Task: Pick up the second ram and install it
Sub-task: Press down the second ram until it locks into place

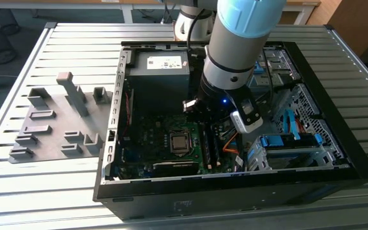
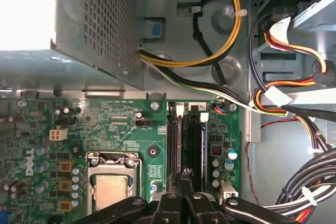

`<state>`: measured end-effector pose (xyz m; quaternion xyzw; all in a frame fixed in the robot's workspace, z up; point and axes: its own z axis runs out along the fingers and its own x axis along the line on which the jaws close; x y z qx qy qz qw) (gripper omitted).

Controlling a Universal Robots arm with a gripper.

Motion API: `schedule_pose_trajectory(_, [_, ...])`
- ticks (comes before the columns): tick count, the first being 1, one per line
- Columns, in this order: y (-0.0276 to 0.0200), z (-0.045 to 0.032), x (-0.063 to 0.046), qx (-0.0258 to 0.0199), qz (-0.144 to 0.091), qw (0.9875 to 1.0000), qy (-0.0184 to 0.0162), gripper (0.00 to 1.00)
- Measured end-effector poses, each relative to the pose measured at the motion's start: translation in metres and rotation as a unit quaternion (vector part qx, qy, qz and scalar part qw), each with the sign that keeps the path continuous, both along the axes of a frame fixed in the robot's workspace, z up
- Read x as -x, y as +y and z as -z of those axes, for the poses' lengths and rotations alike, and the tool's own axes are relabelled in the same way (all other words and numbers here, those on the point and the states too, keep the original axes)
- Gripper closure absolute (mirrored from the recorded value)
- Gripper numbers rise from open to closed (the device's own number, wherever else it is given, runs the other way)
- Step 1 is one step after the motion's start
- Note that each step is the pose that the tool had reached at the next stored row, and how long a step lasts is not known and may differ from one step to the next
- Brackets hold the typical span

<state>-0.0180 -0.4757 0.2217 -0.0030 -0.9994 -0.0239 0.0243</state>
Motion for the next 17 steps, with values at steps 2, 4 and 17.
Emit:
schedule_pose_trajectory(2, [-0.0001,0.0011,0.0000,0.0002,0.000,1.0000,0.0001,0.89])
schedule_pose_trajectory(4, [-0.0001,0.0020,0.0001,0.0004,0.000,1.0000,0.0002,0.89])
schedule_pose_trajectory(17, [0.0004,0.0076,-0.0002,0.0038,0.000,1.0000,0.0012,0.89])
